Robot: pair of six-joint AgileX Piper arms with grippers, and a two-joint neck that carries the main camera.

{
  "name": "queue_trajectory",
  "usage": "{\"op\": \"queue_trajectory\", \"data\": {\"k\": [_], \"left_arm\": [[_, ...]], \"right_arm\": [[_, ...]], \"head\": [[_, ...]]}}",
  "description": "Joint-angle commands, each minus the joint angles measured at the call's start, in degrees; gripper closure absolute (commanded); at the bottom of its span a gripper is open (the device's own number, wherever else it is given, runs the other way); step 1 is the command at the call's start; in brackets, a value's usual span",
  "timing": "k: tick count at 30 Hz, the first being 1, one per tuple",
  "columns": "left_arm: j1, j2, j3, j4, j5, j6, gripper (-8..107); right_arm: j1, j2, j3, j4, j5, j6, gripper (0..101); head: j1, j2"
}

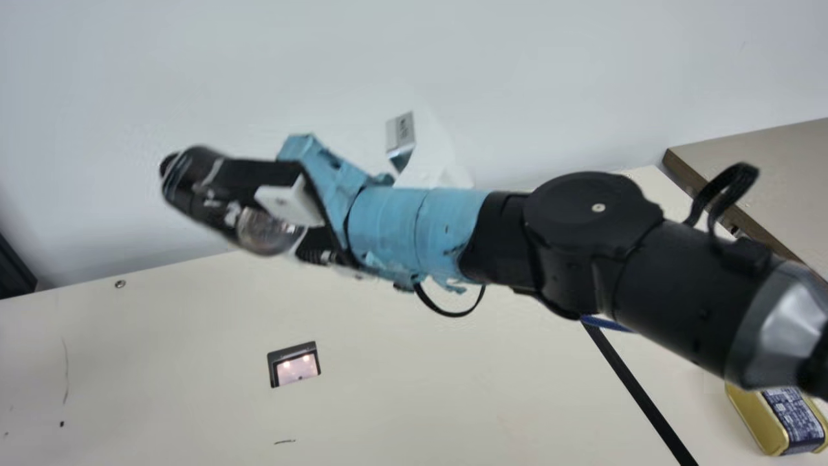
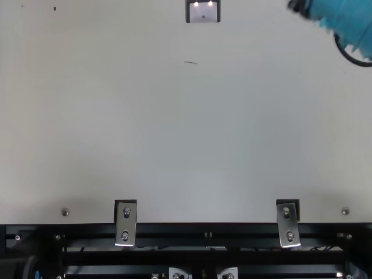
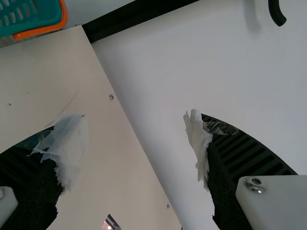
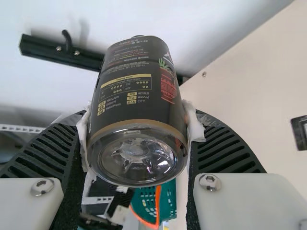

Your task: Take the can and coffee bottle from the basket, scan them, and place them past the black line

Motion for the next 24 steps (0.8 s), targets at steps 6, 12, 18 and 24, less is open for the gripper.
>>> {"op": "queue_trajectory", "data": {"k": [6,12,18,24], "left_arm": [[0.0,0.0,0.0,0.0,0.0,0.0,9],[0.0,0.0,0.0,0.0,0.0,0.0,9],[0.0,0.0,0.0,0.0,0.0,0.0,9],[0.0,0.0,0.0,0.0,0.0,0.0,9]], "right_arm": [[0.47,-0.14,0.25,-3.79,-2.7,0.02,101],[5.1,-1.3,3.16,-10.9,-16.3,-2.34,101],[12.43,-2.24,8.46,-16.03,-32.54,-6.36,101],[18.16,-2.2,16.65,-21.39,-45.56,-9.29,101]], "head": [[-1.68,-0.73],[-1.68,-0.73],[-1.68,-0.73],[-1.68,-0.73]]}}
